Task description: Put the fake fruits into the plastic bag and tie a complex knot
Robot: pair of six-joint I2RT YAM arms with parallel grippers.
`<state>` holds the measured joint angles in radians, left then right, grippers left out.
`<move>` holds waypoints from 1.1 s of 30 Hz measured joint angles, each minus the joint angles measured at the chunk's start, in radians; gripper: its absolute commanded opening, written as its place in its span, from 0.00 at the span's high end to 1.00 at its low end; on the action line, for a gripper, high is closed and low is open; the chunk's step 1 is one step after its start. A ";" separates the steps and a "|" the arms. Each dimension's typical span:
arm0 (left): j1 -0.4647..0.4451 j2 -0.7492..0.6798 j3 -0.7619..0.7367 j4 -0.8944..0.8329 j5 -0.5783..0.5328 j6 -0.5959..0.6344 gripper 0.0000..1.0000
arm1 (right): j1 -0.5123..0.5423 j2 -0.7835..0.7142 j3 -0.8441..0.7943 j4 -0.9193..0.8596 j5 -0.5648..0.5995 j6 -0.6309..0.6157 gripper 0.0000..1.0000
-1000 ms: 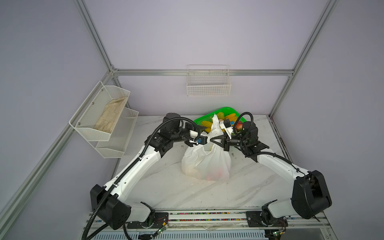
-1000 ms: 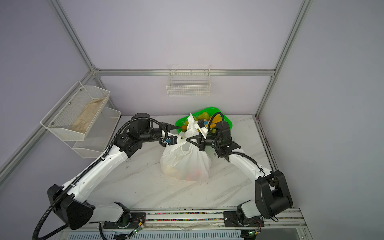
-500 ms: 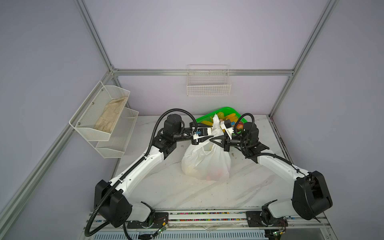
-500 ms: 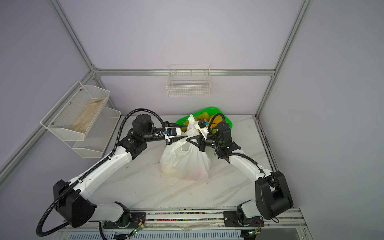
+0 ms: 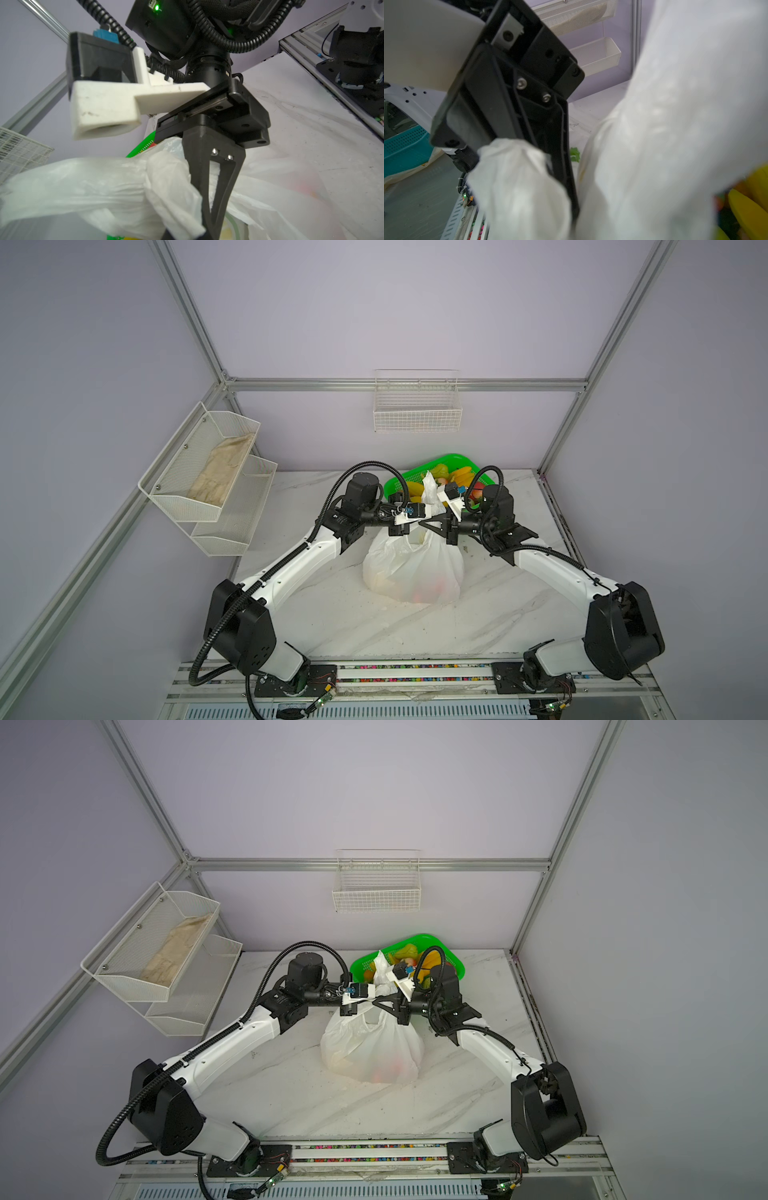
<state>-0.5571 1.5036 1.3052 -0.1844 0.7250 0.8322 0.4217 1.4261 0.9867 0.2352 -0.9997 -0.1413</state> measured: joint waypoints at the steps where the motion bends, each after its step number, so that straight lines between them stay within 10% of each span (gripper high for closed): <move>1: -0.001 0.002 0.012 -0.024 -0.004 0.024 1.00 | 0.000 0.000 0.005 -0.016 0.013 -0.014 0.78; 15: -0.007 0.068 0.288 -0.417 -0.040 0.338 1.00 | 0.000 -0.026 0.006 -0.093 0.013 -0.108 0.55; 33: -0.015 0.071 0.290 -0.490 -0.029 0.422 1.00 | 0.000 -0.040 0.001 -0.009 0.064 -0.105 0.15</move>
<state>-0.5720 1.5749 1.5951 -0.6743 0.6956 1.2537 0.4217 1.3861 0.9878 0.2264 -0.9360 -0.2466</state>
